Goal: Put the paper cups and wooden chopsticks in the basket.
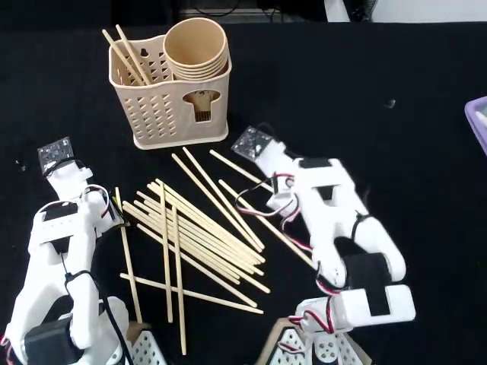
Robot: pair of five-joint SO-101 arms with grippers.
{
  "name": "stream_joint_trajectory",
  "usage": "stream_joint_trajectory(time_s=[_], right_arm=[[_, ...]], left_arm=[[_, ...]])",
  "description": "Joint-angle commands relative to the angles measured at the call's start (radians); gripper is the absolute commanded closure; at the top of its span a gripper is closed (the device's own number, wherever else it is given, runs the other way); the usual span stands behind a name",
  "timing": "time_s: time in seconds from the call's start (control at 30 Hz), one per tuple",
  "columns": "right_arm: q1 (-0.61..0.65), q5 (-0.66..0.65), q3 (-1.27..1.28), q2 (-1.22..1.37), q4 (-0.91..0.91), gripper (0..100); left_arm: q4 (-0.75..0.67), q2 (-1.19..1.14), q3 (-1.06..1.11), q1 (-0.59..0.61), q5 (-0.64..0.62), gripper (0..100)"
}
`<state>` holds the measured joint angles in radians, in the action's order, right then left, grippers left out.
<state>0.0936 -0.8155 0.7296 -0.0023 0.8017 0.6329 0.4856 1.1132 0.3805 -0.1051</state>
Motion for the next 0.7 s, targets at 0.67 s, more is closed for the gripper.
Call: stream_joint_trajectory(time_s=[0.67], right_arm=[[-0.044,-0.037,0.409,-0.696,0.290,82.3]], left_arm=[[-0.011,0.031,-0.010,-0.001,0.006,82]])
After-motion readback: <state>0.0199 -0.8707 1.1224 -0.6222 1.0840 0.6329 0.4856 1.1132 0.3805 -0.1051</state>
